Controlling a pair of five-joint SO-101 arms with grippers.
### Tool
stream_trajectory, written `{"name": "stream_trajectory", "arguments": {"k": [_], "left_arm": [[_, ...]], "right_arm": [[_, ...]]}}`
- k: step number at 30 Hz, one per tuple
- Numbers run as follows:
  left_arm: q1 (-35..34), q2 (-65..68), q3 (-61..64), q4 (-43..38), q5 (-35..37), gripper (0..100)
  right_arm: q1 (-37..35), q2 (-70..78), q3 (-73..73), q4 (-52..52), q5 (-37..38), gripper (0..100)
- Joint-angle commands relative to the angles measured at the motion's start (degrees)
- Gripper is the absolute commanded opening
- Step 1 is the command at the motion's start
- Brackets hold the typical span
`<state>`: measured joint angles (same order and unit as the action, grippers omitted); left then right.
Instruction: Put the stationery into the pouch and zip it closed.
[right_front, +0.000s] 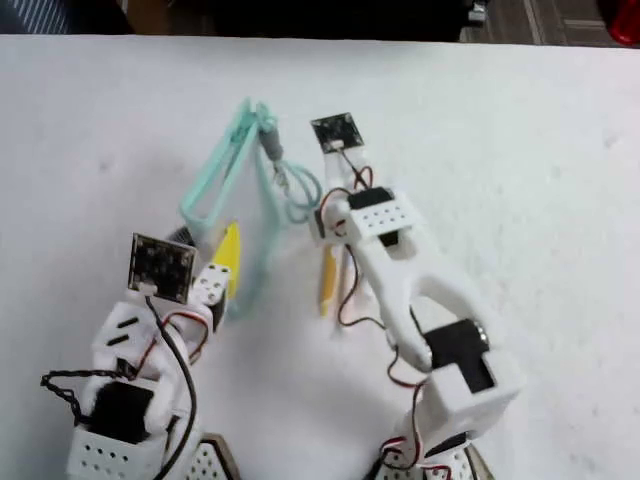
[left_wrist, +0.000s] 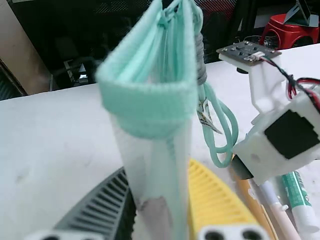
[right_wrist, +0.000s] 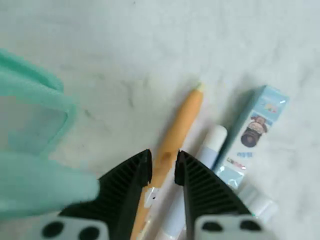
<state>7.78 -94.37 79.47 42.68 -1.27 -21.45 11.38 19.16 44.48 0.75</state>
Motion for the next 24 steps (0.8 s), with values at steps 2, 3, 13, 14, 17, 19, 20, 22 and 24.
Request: {"name": "stream_trajectory", "arguments": {"k": [2, 3, 13, 14, 17, 19, 20, 22, 24], "left_arm": [[-0.84, 0.22, -0.7, -1.58, 0.44, 12], [-0.84, 0.22, -0.7, -1.58, 0.44, 12], [-0.84, 0.22, -0.7, -1.49, 0.44, 12], [-0.84, 0.22, -0.7, -1.41, 0.44, 12], [-0.84, 0.22, -0.62, -1.41, 0.44, 12], [-0.75, 0.22, -0.53, -1.41, 0.44, 12], [-0.75, 0.22, -0.53, -1.41, 0.44, 12], [-0.57, 0.22, -0.53, -1.41, 0.44, 12], [-0.48, 0.22, -0.44, -1.41, 0.44, 12]], "right_arm": [[-0.48, 4.18, -5.98, -0.48, -0.53, 7.7], [-0.4, 5.32, -6.77, -0.04, -0.53, 7.7], [0.4, 11.65, -13.89, 4.88, -0.09, 7.4], [0.4, 11.74, -14.07, 5.32, -0.09, 7.1], [0.48, 11.82, -14.15, 5.58, -0.09, 0.9], [0.57, 11.82, -14.15, 5.58, -0.09, 2.4], [0.84, 11.82, -14.15, 5.58, -0.09, 1.6], [1.63, 11.74, -14.15, 5.67, -0.09, 1.7], [3.03, 11.56, -14.15, 6.02, -0.44, 1.6]]}}
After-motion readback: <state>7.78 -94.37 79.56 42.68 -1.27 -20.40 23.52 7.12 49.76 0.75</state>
